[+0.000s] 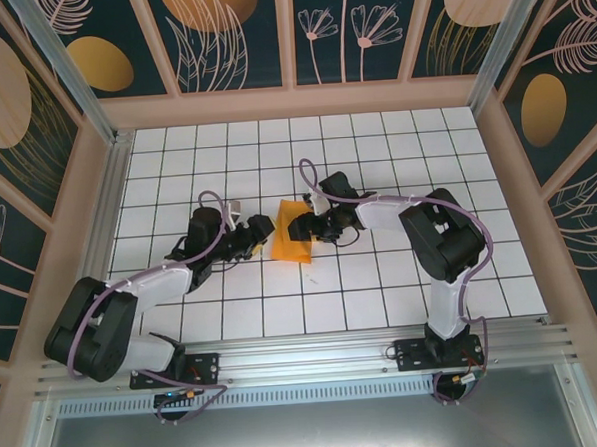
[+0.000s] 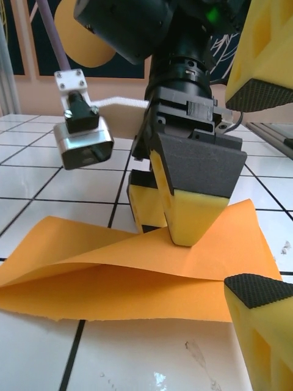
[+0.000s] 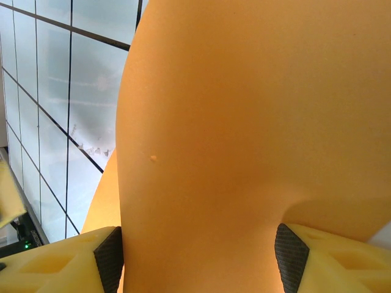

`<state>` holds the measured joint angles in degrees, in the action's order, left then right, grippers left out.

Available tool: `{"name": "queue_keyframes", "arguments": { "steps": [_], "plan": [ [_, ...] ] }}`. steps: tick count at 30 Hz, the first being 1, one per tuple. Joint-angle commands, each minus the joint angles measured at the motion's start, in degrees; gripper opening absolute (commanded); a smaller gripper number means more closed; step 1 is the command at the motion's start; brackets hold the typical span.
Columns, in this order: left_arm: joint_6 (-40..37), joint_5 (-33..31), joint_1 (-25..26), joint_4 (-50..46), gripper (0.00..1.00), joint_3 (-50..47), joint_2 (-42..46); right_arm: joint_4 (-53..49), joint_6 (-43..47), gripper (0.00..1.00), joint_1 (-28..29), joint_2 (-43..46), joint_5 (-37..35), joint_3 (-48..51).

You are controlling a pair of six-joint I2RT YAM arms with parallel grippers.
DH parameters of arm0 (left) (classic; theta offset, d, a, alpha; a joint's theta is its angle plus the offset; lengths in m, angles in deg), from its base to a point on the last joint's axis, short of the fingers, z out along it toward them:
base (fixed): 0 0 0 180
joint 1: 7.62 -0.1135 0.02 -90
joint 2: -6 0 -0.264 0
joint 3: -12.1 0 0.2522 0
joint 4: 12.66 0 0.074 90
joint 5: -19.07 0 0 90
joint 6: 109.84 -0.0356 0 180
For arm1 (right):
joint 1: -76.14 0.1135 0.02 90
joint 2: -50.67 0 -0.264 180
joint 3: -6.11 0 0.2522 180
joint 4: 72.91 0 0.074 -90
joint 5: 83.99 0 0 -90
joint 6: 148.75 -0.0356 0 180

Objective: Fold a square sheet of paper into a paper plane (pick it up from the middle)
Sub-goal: Fold the triangle a second time at the center of the table.

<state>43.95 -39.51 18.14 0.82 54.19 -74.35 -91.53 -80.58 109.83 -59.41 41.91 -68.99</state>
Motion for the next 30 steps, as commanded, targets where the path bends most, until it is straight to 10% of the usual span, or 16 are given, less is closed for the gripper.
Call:
{"name": "queue_keyframes", "arguments": {
  "steps": [1,30],
  "plan": [
    [0.91,3.81,0.65,1.79,0.71,2.31,-4.49,-1.47,-0.30,0.70,1.64,-7.43,0.09,3.68],
    [8.13,7.74,1.58,16.64,0.54,-2.15,-17.53,-0.72,-2.90,0.69,1.07,-7.08,2.36,3.46]
  ]
}}
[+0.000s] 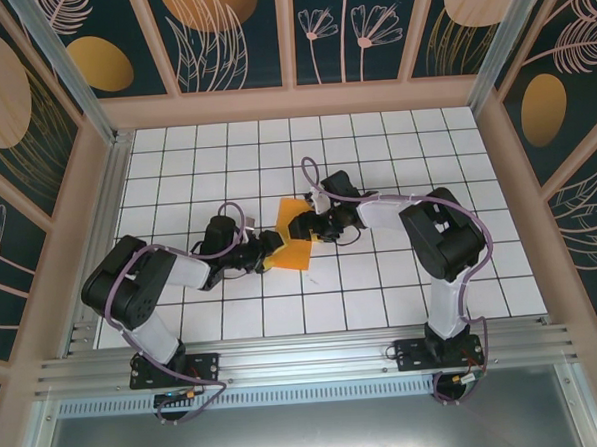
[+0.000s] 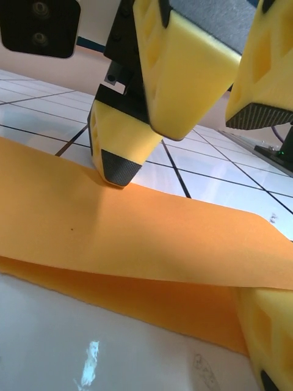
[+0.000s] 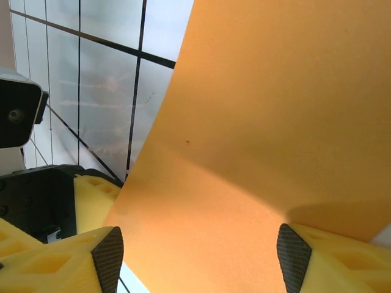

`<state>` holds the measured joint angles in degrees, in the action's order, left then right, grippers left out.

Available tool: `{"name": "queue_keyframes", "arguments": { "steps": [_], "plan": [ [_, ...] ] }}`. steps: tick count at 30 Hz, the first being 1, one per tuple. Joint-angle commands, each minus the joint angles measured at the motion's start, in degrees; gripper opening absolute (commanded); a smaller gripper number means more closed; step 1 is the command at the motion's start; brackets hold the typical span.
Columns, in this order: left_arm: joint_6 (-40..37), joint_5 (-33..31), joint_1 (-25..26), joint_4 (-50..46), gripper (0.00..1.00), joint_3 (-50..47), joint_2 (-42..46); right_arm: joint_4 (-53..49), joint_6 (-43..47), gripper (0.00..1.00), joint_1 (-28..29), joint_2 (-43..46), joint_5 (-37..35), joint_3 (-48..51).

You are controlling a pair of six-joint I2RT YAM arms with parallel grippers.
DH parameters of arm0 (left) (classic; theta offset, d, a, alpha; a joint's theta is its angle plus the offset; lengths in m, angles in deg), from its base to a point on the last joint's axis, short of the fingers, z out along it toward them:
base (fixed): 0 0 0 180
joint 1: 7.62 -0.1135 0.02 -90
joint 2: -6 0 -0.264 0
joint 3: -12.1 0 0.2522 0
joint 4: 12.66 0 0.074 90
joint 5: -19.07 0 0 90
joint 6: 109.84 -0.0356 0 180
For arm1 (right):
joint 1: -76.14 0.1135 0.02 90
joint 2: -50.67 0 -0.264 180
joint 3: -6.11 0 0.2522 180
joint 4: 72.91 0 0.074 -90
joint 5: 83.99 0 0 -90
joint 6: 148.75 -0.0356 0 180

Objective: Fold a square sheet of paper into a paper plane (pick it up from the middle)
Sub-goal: Fold the triangle a second time at the center of the table.

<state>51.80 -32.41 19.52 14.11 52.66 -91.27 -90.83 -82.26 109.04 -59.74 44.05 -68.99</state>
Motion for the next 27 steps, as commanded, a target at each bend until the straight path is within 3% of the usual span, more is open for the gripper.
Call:
{"name": "queue_keyframes", "arguments": {
  "steps": [1,5,7,11,17,27],
  "plan": [
    [0.14,0.35,0.20,2.88,0.50,-0.57,-0.55,-1.46,-1.60,0.66,1.88,-6.64,-0.38,3.41],
    [-2.77,-1.80,0.20,-2.81,0.34,0.53,0.44,-3.02,-2.37,0.52,1.90,-6.61,-3.25,2.76],
    [-4.36,-2.45,0.20,-5.61,0.32,1.34,1.10,-3.87,-2.37,0.46,1.90,-6.83,-4.46,2.52],
    [-5.66,-1.98,0.20,-7.20,0.37,2.62,2.57,-5.42,-2.51,0.41,2.22,-7.02,-7.21,2.00],
    [-7.10,-2.78,0.35,-10.24,0.34,4.72,5.79,-8.25,-2.21,0.33,2.95,-7.08,-11.76,0.79],
    [-7.25,-2.29,2.68,-9.79,0.34,9.47,3.13,-9.01,-2.33,0.32,3.56,-7.06,-12.99,0.42]
  ]
}}
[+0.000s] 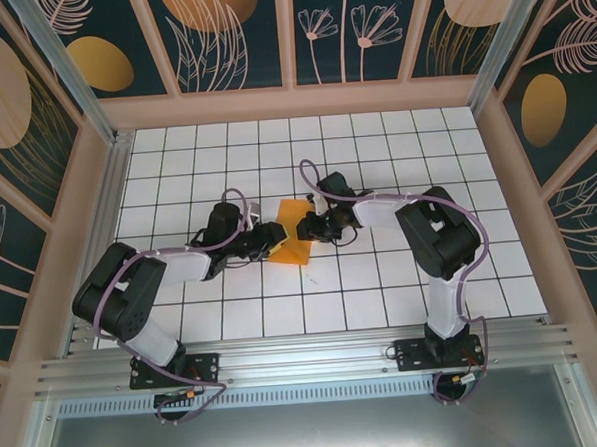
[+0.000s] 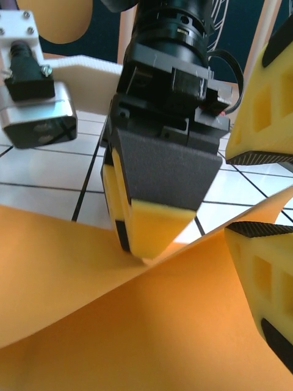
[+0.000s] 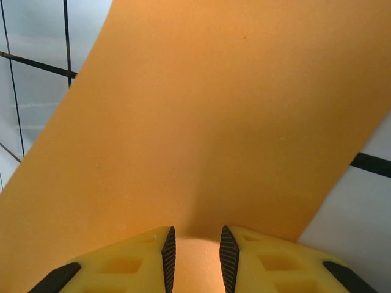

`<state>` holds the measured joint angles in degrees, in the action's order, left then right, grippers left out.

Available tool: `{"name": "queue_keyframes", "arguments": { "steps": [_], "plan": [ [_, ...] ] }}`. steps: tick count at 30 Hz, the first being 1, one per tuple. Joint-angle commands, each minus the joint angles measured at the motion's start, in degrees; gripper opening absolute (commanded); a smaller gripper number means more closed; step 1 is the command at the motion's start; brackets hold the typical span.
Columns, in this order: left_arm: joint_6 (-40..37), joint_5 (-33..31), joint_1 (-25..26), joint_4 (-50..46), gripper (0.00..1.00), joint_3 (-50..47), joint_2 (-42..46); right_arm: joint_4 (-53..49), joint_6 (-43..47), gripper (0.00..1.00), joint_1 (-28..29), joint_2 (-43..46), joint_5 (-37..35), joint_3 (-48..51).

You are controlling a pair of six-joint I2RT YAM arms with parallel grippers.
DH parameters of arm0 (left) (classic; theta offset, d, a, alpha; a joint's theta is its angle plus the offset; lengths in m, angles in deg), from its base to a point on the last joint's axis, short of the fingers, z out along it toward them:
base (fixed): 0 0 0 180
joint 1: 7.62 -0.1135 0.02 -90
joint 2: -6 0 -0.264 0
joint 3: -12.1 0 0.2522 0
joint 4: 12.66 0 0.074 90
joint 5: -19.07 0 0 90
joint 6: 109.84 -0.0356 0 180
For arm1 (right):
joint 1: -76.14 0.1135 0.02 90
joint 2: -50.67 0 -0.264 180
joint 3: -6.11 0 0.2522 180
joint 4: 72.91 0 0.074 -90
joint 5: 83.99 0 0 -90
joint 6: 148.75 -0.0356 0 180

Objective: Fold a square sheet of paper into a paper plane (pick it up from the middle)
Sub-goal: Fold the triangle a second time at the center of the table.

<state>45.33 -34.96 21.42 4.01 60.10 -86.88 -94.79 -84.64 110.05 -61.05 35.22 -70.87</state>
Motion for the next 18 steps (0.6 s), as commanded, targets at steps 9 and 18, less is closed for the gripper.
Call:
{"name": "queue_keyframes", "arguments": {
  "steps": [9,18],
  "plan": [
    [1.58,1.55,1.72,4.98,0.46,2.26,-4.95,-3.09,-0.40,0.31,2.63,-5.04,-1.72,3.27],
    [-4.09,-7.21,1.75,-13.05,0.54,2.19,1.29,-3.87,2.29,0.34,2.95,-4.06,-3.50,3.31]
  ]
}}
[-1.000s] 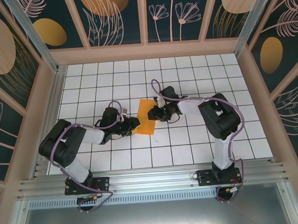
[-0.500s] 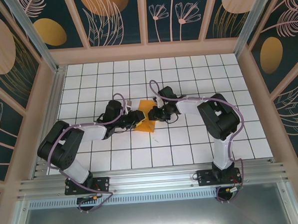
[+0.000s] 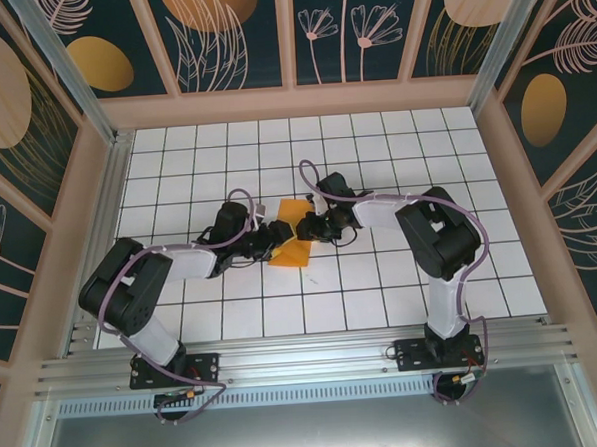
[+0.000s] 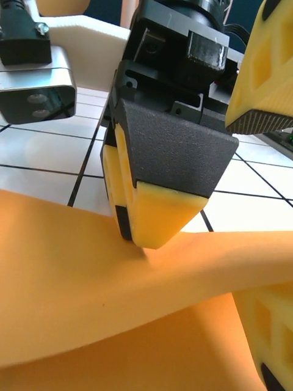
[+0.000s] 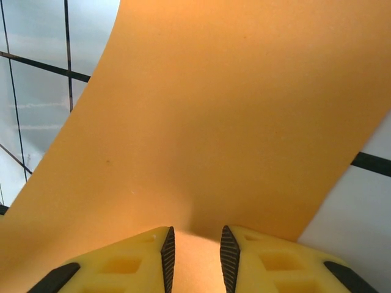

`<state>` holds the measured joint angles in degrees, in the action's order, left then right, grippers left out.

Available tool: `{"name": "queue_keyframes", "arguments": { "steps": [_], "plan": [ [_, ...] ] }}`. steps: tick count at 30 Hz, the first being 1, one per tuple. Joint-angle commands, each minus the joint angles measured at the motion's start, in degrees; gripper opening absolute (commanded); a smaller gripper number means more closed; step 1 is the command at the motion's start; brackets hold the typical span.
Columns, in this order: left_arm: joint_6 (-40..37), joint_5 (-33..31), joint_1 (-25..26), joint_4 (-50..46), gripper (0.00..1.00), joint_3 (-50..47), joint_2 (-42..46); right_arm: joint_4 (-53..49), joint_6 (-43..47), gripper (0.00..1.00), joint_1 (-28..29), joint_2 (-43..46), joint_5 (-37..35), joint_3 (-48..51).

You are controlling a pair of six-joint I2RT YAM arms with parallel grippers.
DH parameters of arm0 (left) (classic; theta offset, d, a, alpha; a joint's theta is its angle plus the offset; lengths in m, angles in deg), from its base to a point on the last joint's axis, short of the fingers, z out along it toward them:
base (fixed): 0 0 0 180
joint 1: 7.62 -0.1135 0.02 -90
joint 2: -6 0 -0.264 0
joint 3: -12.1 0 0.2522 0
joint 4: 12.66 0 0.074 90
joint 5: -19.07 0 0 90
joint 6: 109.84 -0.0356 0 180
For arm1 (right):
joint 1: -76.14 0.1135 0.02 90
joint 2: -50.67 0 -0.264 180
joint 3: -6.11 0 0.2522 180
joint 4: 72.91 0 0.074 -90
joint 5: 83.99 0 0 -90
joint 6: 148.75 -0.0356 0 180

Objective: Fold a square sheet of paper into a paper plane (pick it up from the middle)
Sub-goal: Fold the triangle a second time at the center of the table.

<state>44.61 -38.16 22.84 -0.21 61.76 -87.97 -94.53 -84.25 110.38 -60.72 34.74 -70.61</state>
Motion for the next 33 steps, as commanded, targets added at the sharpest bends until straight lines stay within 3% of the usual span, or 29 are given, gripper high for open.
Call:
{"name": "queue_keyframes", "arguments": {
  "steps": [1,12,16,18,25,33],
  "plan": [
    [-3.98,-5.02,0.38,-11.78,0.52,0.81,2.33,-4.34,2.26,0.36,2.78,-4.28,-3.64,2.99],
    [-9.96,-15.93,2.14,-31.32,0.11,8.77,-1.37,-5.33,2.10,0.38,3.64,-4.98,-6.21,2.05],
    [-11.18,-19.89,3.44,-36.03,0.01,12.63,-2.92,-5.09,1.59,0.38,3.73,-4.99,-6.40,2.32],
    [-11.78,-21.58,4.39,-38.19,0.02,14.75,-3.79,-4.67,1.41,0.38,3.73,-4.93,-6.13,2.65],
    [-9.84,-17.66,4.67,-33.64,0.29,14.86,-1.60,-2.94,0.30,0.37,3.64,-5.15,-3.83,3.32],
    [-6.56,-15.31,4.70,-26.73,0.37,13.00,2.34,-2.19,-0.35,0.37,3.38,-5.22,-2.98,3.83]
  ]
}}
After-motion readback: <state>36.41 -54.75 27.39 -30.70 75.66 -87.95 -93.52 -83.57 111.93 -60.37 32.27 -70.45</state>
